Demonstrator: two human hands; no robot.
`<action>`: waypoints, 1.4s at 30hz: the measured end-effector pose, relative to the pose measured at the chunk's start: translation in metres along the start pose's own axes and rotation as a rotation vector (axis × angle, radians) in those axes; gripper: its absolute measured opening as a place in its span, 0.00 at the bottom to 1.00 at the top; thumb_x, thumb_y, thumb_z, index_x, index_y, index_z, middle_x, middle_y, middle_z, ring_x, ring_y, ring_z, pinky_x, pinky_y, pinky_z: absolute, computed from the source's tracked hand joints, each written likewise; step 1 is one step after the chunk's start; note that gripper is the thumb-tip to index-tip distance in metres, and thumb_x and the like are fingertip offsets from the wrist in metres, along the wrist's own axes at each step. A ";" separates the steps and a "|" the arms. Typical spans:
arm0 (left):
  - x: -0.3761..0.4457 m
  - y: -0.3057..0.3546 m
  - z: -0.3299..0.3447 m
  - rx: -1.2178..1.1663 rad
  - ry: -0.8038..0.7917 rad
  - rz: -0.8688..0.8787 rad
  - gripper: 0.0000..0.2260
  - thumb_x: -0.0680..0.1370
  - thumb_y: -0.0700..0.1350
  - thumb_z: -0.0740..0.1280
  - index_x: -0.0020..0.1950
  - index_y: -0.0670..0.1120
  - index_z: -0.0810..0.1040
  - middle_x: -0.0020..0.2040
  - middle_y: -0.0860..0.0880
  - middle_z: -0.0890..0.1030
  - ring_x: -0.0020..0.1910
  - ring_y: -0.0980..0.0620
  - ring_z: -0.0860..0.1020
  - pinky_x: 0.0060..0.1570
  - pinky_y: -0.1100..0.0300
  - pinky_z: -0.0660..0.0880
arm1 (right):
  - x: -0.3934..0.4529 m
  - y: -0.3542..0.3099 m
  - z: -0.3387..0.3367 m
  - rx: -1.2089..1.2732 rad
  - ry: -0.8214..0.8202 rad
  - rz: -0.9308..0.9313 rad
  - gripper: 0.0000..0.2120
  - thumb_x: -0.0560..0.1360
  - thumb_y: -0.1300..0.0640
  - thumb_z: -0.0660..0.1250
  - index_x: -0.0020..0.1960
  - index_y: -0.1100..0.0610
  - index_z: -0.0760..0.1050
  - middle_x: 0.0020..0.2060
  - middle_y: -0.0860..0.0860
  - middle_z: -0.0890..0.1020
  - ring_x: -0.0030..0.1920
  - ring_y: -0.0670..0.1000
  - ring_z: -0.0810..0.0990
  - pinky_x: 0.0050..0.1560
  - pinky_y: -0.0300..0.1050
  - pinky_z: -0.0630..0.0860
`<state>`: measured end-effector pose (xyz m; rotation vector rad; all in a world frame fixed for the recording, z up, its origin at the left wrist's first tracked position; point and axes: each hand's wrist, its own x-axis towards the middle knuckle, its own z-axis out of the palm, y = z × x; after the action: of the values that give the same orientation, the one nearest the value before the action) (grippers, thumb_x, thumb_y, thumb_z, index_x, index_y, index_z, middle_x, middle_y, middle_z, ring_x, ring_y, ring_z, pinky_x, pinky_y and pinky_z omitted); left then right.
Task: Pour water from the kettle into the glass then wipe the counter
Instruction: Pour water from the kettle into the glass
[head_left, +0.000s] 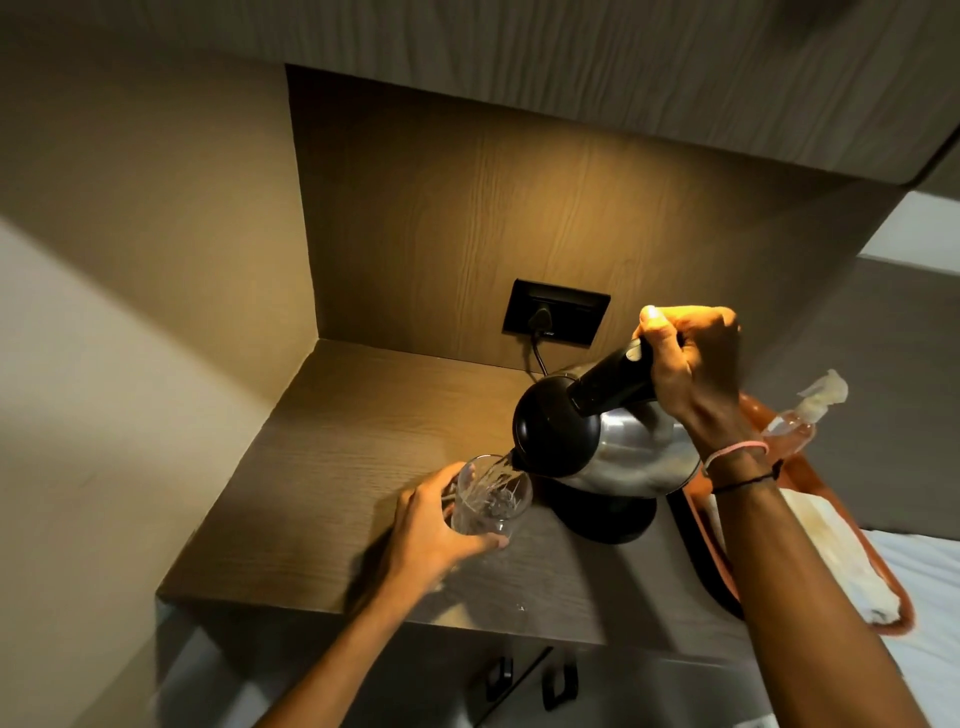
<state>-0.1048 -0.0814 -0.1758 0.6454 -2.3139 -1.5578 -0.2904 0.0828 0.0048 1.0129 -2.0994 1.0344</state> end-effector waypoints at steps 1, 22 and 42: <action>0.000 0.000 0.000 -0.001 0.000 0.002 0.47 0.58 0.50 0.86 0.75 0.49 0.71 0.69 0.47 0.78 0.68 0.51 0.76 0.67 0.51 0.77 | 0.003 -0.002 -0.002 -0.021 -0.012 -0.029 0.25 0.78 0.49 0.57 0.29 0.60 0.78 0.22 0.59 0.77 0.26 0.59 0.77 0.30 0.54 0.75; 0.002 -0.008 0.001 0.004 -0.007 0.020 0.46 0.57 0.47 0.86 0.73 0.50 0.73 0.65 0.50 0.80 0.60 0.58 0.78 0.52 0.74 0.74 | 0.015 -0.014 -0.013 -0.191 -0.067 -0.183 0.25 0.78 0.53 0.57 0.26 0.63 0.69 0.21 0.62 0.71 0.23 0.60 0.70 0.27 0.54 0.71; 0.000 -0.002 0.001 -0.023 0.018 0.000 0.46 0.58 0.44 0.86 0.74 0.48 0.73 0.67 0.47 0.80 0.67 0.50 0.77 0.66 0.50 0.78 | 0.016 -0.013 -0.011 -0.163 -0.085 -0.188 0.25 0.79 0.52 0.57 0.27 0.62 0.72 0.21 0.59 0.72 0.24 0.58 0.71 0.28 0.52 0.72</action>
<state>-0.1048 -0.0813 -0.1777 0.6512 -2.2799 -1.5699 -0.2864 0.0811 0.0279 1.1633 -2.0703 0.7275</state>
